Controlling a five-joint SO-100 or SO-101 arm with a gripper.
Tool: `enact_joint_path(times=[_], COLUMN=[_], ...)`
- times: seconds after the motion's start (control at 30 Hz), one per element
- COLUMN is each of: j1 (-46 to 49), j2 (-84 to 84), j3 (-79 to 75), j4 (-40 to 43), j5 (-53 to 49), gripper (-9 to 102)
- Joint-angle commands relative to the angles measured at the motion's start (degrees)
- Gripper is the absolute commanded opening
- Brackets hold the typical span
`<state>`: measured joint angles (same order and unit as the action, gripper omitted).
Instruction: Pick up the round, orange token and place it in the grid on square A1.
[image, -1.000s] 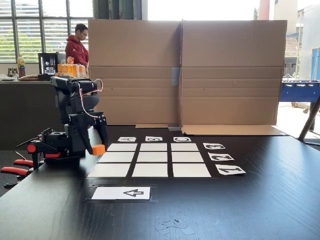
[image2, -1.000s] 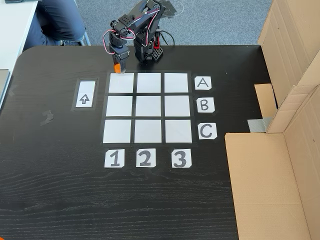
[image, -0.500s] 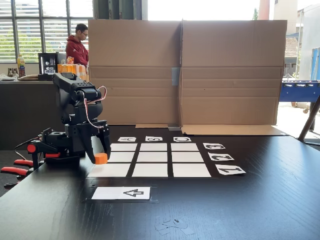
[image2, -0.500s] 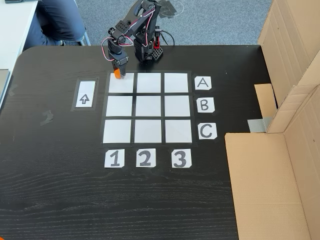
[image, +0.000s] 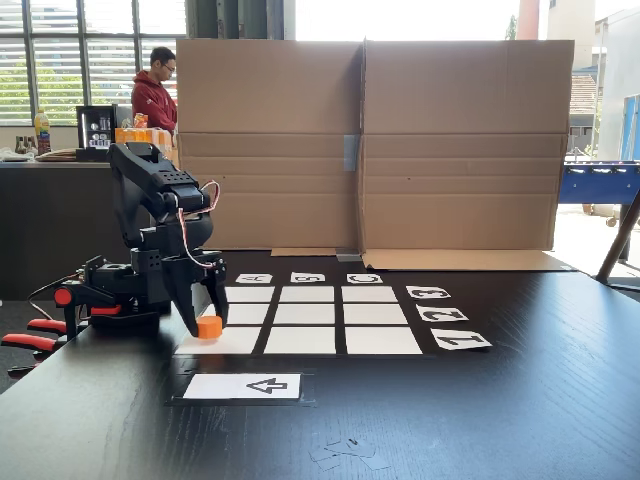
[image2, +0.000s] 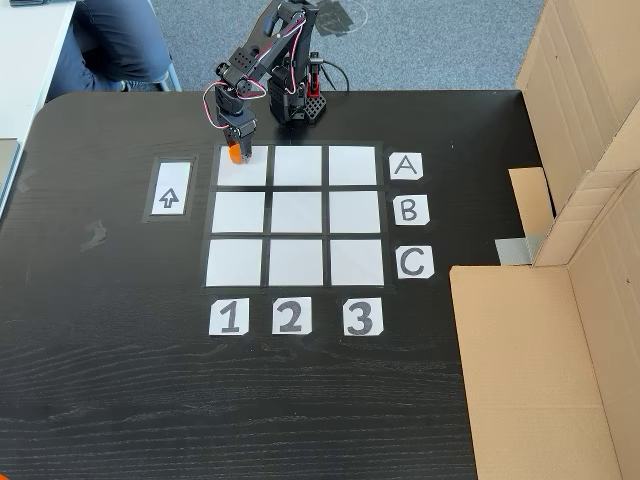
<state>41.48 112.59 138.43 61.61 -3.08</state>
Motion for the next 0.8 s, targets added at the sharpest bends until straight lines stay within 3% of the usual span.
enact_joint_path(times=[0.0,0.77], j1=[-0.70,-2.29], j2=[0.26,-1.32], j3=[0.18,3.52], j4=[-0.70,-6.50], j5=[-0.62,-0.44], gripper=[2,2])
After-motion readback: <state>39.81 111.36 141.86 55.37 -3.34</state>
